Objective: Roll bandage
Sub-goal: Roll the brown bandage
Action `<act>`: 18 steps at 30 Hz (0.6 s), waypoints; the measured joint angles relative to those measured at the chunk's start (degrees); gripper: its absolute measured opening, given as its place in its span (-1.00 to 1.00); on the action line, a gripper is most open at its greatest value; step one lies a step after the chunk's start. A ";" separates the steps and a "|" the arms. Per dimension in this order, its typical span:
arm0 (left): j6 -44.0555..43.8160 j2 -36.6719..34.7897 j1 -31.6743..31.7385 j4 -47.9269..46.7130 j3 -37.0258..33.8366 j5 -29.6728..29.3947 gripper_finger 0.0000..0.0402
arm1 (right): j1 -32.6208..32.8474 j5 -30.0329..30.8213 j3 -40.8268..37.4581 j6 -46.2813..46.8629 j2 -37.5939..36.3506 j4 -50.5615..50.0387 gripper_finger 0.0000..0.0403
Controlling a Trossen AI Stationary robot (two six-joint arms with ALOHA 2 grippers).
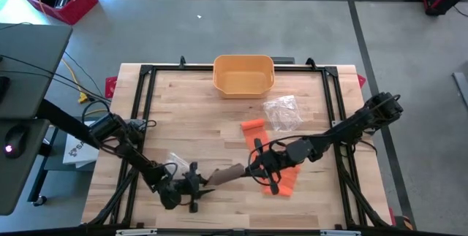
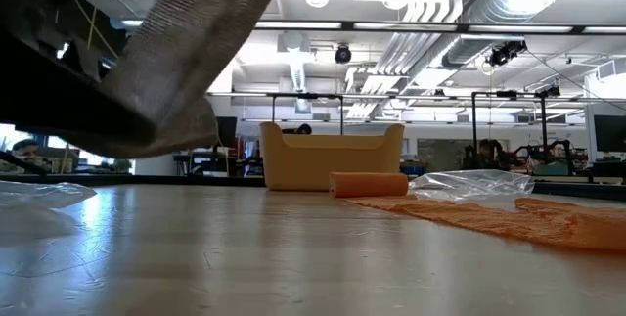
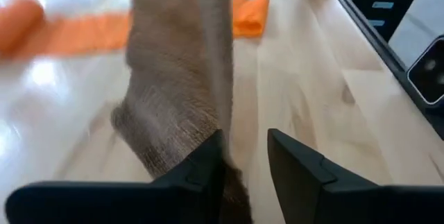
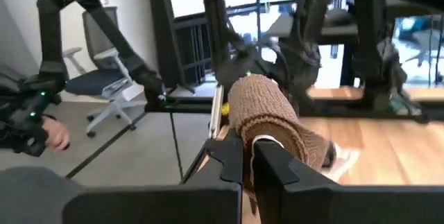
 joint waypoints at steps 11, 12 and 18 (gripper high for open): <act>10.49 -0.02 1.23 1.33 4.10 -3.78 -0.27 | -1.75 -9.18 -0.77 0.96 0.00 3.54 -1.00; 11.69 -0.02 1.28 1.35 4.25 -3.86 -0.23 | -1.72 -10.61 -0.77 0.97 0.00 3.67 -1.00; 12.76 -0.11 1.33 1.11 4.26 -4.71 -0.01 | -1.67 -16.09 -0.85 2.29 0.00 3.93 -1.00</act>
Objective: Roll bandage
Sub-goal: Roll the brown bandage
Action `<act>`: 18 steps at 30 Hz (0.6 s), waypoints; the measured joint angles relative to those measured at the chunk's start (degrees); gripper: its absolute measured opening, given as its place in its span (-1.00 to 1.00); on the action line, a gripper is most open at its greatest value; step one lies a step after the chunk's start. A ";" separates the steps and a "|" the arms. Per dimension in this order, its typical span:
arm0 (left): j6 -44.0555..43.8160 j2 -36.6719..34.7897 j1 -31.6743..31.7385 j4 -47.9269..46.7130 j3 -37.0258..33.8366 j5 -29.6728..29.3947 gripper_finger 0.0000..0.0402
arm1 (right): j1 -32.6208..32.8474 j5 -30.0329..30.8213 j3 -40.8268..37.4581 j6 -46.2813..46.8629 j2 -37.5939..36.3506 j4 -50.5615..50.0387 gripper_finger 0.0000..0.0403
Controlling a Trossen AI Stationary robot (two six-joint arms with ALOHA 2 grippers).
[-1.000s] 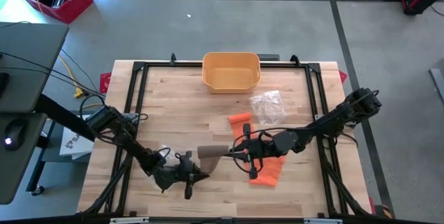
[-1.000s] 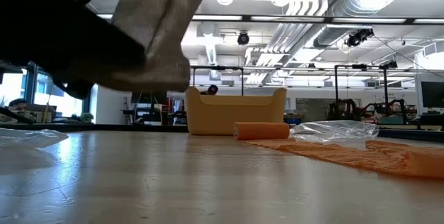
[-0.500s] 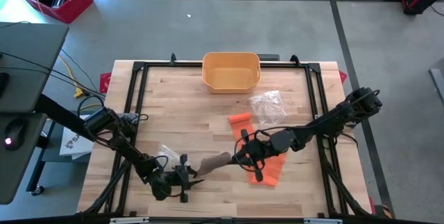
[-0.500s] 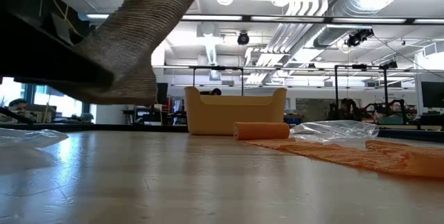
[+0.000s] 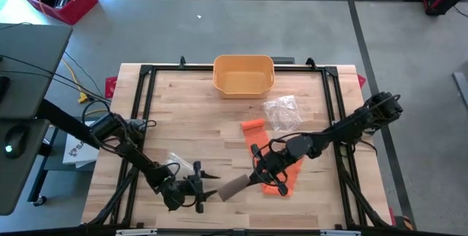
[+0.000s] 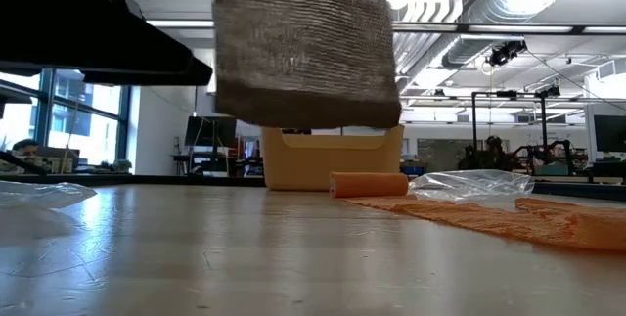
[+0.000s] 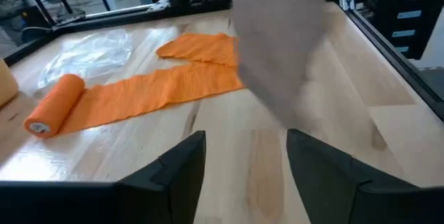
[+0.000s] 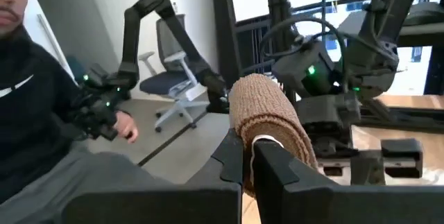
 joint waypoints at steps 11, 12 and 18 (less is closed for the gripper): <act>25.53 -2.75 -6.88 1.10 10.02 -12.96 -0.08 | -4.35 -1.44 -0.61 2.75 0.00 2.97 -1.00; 27.35 -2.75 -7.09 1.17 11.18 -13.91 -0.08 | -4.72 -2.03 -0.60 2.93 0.00 3.29 -1.00; 35.27 -2.75 -7.64 1.09 16.43 -18.57 -0.08 | -5.16 -2.91 -0.60 2.81 0.00 3.47 -1.00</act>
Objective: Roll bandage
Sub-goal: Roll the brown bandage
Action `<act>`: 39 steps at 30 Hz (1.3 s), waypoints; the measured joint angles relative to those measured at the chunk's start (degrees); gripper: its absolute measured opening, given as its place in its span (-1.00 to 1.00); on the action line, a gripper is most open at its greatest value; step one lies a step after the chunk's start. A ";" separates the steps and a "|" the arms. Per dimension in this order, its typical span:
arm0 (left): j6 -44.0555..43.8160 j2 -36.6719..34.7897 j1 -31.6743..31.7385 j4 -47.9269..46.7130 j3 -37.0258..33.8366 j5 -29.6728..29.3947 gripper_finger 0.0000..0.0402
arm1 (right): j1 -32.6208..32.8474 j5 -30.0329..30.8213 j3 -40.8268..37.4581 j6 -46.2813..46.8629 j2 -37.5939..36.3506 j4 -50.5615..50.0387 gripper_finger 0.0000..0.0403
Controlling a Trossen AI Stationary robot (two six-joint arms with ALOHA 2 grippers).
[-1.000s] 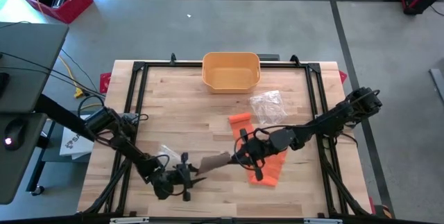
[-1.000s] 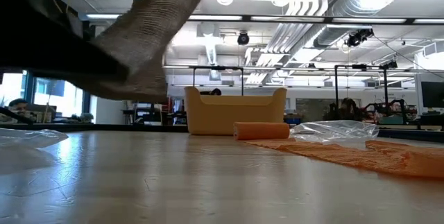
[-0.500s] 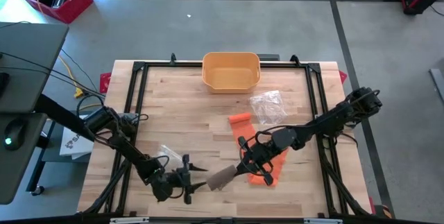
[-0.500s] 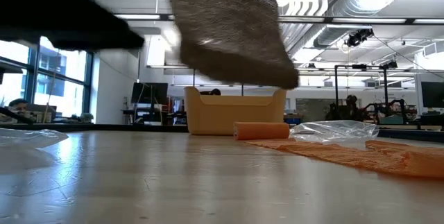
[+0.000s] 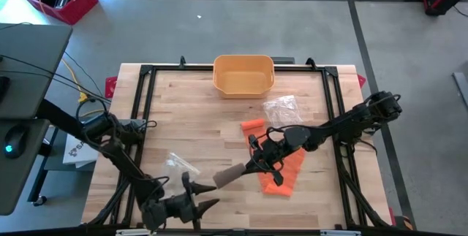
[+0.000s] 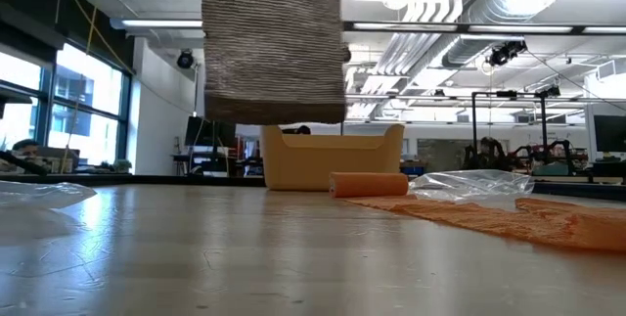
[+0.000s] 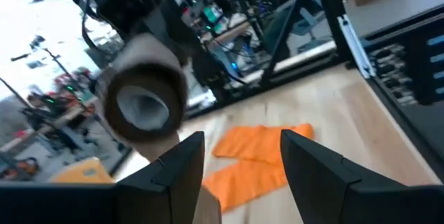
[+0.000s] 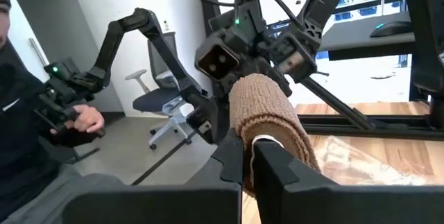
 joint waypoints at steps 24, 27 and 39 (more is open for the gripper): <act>4.76 0.04 0.29 4.51 1.64 -6.31 -0.09 | -0.70 0.03 0.00 -1.40 0.06 0.87 -1.00; 3.77 0.04 0.97 4.31 1.64 -6.14 -0.09 | -1.31 0.06 0.00 -1.37 0.04 0.44 -1.00; 2.96 0.04 3.09 4.79 1.62 -8.10 -0.17 | -1.80 0.20 -0.04 -1.16 -0.09 -0.04 -1.00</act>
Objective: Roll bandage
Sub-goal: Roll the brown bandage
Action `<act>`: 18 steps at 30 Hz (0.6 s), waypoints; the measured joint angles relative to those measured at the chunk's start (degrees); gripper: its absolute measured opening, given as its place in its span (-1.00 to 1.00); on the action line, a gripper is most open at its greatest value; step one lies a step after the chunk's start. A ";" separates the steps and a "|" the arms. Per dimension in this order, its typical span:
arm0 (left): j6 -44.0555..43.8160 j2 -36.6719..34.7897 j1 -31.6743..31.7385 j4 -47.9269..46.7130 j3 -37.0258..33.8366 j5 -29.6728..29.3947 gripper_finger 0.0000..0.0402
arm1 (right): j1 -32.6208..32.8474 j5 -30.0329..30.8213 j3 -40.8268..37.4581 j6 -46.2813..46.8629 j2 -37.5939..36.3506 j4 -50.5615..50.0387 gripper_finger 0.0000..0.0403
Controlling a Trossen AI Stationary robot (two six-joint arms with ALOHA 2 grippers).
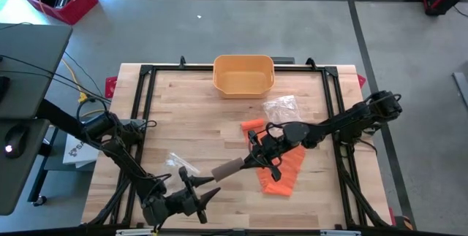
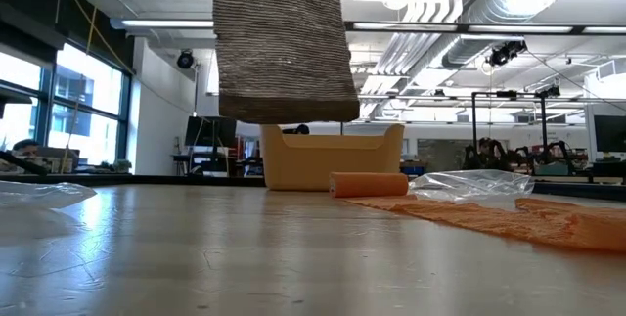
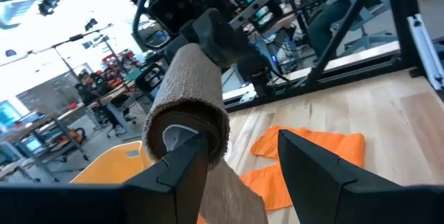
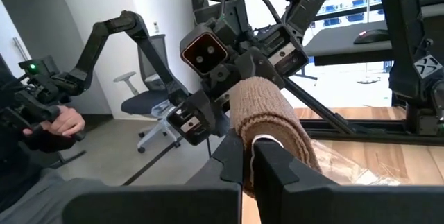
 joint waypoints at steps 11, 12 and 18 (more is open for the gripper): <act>-4.34 0.00 -1.38 -0.48 0.00 -3.55 -0.35 | 0.05 0.14 0.02 -0.29 0.16 -1.51 -1.00; -4.39 0.00 -1.35 -0.49 0.00 -3.86 -0.35 | 0.05 0.50 0.02 -0.28 0.16 -1.66 -1.00; -5.94 0.00 0.95 -1.30 0.00 -0.72 -0.37 | 0.05 1.23 0.02 -0.39 0.16 -1.12 -1.00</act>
